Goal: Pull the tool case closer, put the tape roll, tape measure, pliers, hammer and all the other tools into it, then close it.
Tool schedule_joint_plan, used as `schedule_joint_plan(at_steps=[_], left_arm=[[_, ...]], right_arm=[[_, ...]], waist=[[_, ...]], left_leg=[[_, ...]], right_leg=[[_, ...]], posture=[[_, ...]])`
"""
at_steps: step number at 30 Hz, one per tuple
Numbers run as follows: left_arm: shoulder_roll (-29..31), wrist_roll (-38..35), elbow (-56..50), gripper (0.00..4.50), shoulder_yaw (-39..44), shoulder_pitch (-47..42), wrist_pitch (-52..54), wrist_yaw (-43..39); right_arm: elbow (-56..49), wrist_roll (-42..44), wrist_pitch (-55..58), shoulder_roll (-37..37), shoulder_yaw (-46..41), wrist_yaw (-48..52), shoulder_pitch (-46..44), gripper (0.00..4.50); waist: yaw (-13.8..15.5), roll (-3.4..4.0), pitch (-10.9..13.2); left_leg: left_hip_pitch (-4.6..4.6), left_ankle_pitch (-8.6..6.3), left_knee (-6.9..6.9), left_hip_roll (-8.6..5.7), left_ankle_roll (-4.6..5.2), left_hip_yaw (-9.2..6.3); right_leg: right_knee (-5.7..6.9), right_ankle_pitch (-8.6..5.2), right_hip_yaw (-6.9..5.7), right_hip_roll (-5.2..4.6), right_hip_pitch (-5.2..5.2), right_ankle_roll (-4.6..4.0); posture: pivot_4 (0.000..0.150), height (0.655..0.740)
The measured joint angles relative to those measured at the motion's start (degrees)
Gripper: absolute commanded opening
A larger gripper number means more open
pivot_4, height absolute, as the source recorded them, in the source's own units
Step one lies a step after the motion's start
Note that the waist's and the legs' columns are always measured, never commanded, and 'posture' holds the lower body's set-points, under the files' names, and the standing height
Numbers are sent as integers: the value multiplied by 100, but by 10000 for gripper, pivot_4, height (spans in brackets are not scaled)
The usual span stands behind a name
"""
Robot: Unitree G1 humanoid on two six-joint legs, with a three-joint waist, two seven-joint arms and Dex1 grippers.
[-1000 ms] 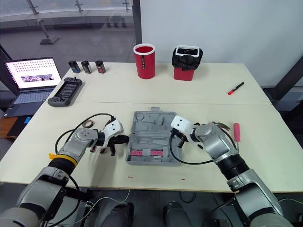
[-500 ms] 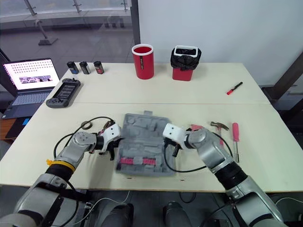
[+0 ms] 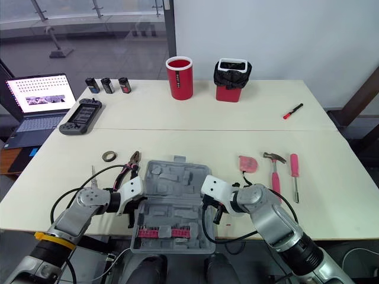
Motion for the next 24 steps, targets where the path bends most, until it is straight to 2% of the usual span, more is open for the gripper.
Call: schedule_joint_plan(at_steps=[9,19,24], left_arm=[[498,-10,449,734,-75,-384,-176,-198],[1063,-123,-47,734,23,-43,67,-331],[1212,-124,-143,734,20,32,82,-363]], right_arm=[[327,62,0,-8,35,-148,-238,0],[425,185,-92,-132,27,-225,-327,0],[70,372,65,-393,46,-73,-211,0]], waist=[[-90,-1,0],[-141,0,1],[-131,1,3]], left_leg=[[0,1,-4,7,1,0],[-7,1,-10,5,1,2],[-7,0,-10,5,1,1]], right_leg=[[0,8,-1,6,-6,-13],[0,8,1,1,-12,-15],[-1,4,1,0,-13,-10]], posture=[[1500,7387],[1500,7387],[1500,7387]])
